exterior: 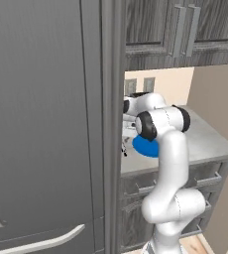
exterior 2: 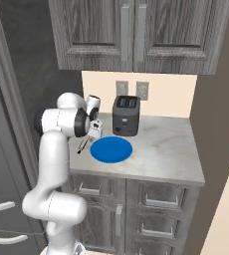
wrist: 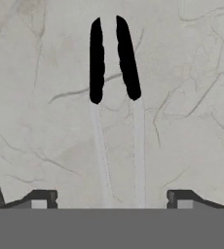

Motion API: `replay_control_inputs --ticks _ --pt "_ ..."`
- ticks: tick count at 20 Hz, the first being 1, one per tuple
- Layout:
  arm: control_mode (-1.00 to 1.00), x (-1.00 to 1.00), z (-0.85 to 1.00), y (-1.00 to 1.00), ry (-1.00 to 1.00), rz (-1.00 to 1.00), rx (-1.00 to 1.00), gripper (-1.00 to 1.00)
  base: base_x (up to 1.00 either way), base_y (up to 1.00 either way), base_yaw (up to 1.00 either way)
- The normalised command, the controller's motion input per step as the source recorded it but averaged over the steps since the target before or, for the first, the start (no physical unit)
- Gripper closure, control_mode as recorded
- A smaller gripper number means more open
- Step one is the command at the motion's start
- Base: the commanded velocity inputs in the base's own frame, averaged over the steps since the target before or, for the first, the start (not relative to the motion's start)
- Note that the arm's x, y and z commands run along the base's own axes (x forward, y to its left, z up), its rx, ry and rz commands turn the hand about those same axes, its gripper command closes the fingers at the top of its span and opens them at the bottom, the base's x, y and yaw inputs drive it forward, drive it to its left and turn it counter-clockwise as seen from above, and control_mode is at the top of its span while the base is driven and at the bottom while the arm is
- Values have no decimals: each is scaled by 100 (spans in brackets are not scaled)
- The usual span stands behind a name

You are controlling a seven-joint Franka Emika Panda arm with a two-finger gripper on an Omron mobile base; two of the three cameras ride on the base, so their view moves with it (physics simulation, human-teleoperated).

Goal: Pick up the tongs from the counter and place them near the plate next to the oven.

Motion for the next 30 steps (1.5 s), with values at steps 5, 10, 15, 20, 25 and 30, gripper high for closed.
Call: replay_control_inputs --ticks 5,10,15,20,25,30 --pt "-100 -45 2 0 -3 -8 0 -100 0 0 0" --pt "-100 -54 8 0 -5 -8 0 -100 0 0 0" --pt "-100 -70 39 0 -12 -8 0 -100 0 0 0" --pt "-100 -56 79 -2 -15 -6 0 -100 0 0 0" --pt "-100 -60 77 -31 -7 -3 0 -100 0 0 0" --pt "-100 -90 64 -47 -1 0 1 -100 0 0 0"
